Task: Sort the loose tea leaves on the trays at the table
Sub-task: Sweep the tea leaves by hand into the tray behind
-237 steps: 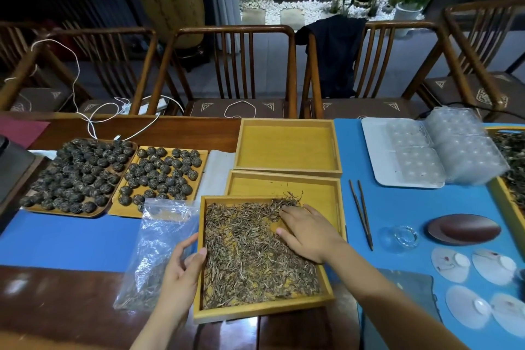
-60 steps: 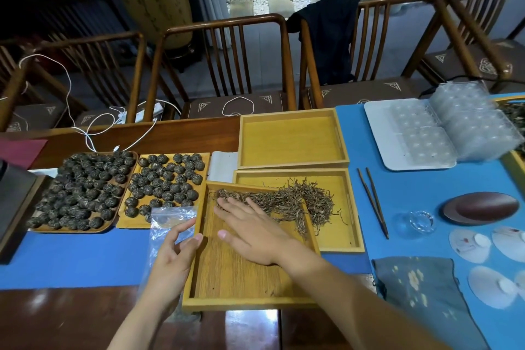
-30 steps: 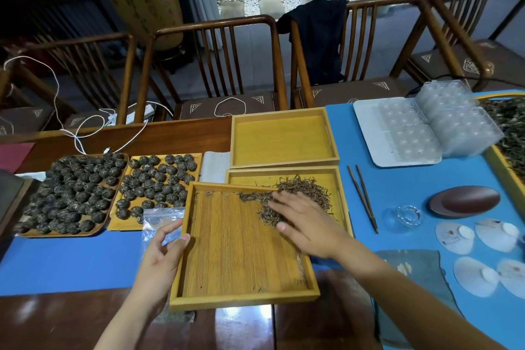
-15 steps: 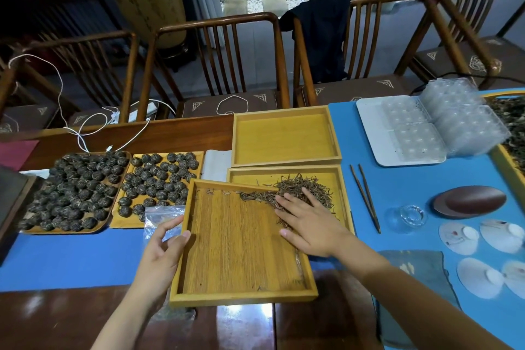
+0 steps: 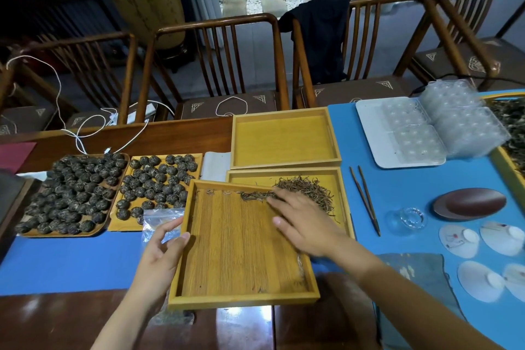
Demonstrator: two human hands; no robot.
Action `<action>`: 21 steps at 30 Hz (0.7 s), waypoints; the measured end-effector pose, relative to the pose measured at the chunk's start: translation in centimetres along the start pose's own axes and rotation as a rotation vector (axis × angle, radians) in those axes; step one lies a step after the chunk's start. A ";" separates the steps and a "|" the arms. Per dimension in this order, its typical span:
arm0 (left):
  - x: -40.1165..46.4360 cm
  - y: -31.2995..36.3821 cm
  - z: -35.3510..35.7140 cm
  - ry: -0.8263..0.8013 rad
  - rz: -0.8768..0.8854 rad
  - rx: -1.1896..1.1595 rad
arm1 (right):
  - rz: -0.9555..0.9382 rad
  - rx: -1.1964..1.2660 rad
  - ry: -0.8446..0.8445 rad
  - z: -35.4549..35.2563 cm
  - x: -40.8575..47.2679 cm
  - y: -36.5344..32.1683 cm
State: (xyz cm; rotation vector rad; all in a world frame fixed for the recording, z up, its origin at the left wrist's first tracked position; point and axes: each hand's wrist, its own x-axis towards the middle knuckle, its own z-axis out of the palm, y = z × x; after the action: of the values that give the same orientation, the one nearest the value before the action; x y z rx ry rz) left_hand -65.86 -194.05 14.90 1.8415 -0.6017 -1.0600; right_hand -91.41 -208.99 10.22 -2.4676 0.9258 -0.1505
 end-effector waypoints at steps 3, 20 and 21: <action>-0.1 -0.1 0.5 -0.022 0.009 0.001 | -0.131 0.109 -0.031 1.2 2.3 -4.8; -0.6 0.6 0.1 -0.028 -0.013 0.000 | -0.021 -0.248 -0.125 3.1 3.2 -1.5; -0.6 0.6 0.1 -0.027 -0.011 0.003 | -0.023 -0.269 -0.129 2.9 2.9 -1.0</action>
State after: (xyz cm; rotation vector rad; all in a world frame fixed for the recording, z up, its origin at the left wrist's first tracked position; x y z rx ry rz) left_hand -66.23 -193.95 15.69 1.8377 -0.6093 -1.0933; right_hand -87.85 -209.00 7.99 -2.6964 0.9129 0.1327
